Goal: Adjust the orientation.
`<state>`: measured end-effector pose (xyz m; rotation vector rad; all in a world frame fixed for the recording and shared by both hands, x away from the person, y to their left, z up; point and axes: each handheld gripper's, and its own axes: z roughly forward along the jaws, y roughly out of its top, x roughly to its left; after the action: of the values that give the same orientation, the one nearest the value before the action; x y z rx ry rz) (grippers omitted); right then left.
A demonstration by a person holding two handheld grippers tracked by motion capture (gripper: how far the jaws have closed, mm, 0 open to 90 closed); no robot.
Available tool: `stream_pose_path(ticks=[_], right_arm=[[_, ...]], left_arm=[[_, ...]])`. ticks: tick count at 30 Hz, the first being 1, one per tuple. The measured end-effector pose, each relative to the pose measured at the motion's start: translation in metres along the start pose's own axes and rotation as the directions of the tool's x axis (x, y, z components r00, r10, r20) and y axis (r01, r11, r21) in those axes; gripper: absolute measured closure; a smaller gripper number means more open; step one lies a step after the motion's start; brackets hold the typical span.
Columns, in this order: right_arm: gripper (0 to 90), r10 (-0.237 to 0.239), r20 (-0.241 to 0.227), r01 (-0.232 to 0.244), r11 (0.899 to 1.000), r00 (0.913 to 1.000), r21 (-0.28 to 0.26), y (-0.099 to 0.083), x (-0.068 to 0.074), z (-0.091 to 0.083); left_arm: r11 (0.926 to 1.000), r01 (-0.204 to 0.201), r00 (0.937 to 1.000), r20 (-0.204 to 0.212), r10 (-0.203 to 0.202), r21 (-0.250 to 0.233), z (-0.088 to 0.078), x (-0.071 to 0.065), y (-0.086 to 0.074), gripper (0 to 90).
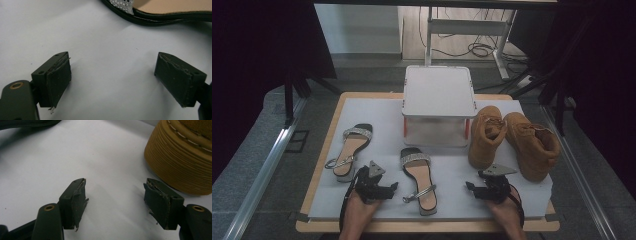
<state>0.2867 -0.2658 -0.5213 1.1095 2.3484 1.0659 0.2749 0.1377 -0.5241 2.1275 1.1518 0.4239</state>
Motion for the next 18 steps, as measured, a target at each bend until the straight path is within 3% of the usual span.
stream_pose_path(ticks=[18], right_arm=[[32.8,-0.003,0.0,0.003,1.0,1.0,0.002,0.0002,0.0001,0.0]], left_arm=[[1.0,0.006,1.0,-0.002,-0.006,-0.006,-0.0008,0.0003,-0.0001,15.0]])
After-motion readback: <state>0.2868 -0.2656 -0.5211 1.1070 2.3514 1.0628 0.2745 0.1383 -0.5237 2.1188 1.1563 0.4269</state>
